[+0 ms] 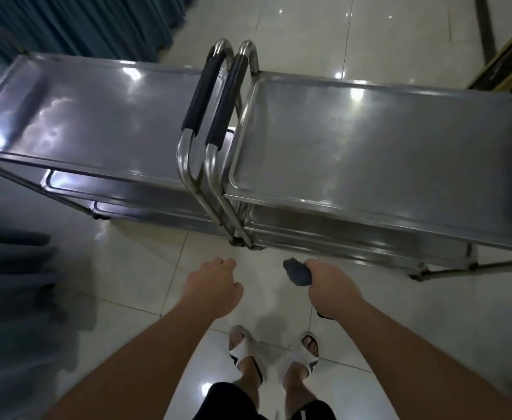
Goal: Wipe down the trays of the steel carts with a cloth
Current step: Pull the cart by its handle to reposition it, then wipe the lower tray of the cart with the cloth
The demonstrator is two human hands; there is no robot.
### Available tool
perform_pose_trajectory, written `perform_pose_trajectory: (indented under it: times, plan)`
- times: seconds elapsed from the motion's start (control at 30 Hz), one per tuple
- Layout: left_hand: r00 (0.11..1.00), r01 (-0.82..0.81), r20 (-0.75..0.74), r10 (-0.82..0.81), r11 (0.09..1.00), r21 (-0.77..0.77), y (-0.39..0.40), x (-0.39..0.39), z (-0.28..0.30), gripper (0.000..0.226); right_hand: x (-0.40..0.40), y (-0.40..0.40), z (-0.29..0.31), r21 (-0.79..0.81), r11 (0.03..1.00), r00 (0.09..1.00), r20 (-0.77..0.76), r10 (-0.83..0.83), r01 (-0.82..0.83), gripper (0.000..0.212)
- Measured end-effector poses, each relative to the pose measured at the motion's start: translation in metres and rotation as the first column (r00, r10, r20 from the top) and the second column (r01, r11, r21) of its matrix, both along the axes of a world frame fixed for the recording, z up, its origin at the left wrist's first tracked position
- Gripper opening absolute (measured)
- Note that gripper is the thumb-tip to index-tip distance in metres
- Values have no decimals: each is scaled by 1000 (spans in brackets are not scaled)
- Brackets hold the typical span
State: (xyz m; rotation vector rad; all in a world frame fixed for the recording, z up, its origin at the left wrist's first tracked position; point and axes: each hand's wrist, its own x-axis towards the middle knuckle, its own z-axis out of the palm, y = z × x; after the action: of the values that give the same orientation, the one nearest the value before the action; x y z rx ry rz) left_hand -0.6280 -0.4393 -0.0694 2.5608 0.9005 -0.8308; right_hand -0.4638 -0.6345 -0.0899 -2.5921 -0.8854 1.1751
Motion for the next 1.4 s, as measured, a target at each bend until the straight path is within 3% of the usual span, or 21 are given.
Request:
perform_pose_trajectory:
  times: [0.23, 0.43, 0.63, 0.77, 0.9, 0.97, 1.03, 1.1, 1.27, 1.4]
  plan:
    - [992, -127, 7, 128, 986, -107, 26, 29, -71, 59, 23, 22, -59, 63, 993, 994, 40, -101, 98, 38]
    - [980, -175, 80, 182, 981, -89, 80, 56, -160, 59, 43, 77, -135, 151, 977, 982, 92, -164, 149, 37]
    - [933, -299, 187, 309, 951, -78, 123, 75, -254, 46, 71, 133, -214, 279, 959, 980, 177, -88, 36, 33]
    - [784, -347, 449, 428, 903, -254, 145, 92, -300, 51, 90, 170, -256, 419, 907, 951, 292, -104, -30, 39]
    - [445, -402, 677, 587, 806, -434, 153, 110, -335, 37, 101, 219, -300, 446, 889, 895, 431, -113, -102, 48]
    - [275, -349, 717, 640, 762, -546, 154, 118, -350, 25, 100, 240, -323, 475, 872, 929, 364, -70, -121, 49]
    - [166, -276, 740, 652, 751, -600, 154, 123, -363, 16, 94, 258, -348, 476, 874, 990, 139, 37, -100, 42]
    - [101, -235, 761, 641, 759, -607, 155, 126, -373, 20, 84, 267, -373, 431, 892, 990, 26, 140, -137, 50]
    - [28, -197, 743, 669, 732, -652, 157, 138, -384, 20, 70, 232, -404, 340, 880, 907, 373, 197, -331, 71]
    - [-11, -147, 700, 714, 691, -708, 154, 147, -384, 27, 111, 158, -412, 193, 960, 842, 534, 71, -204, 69]
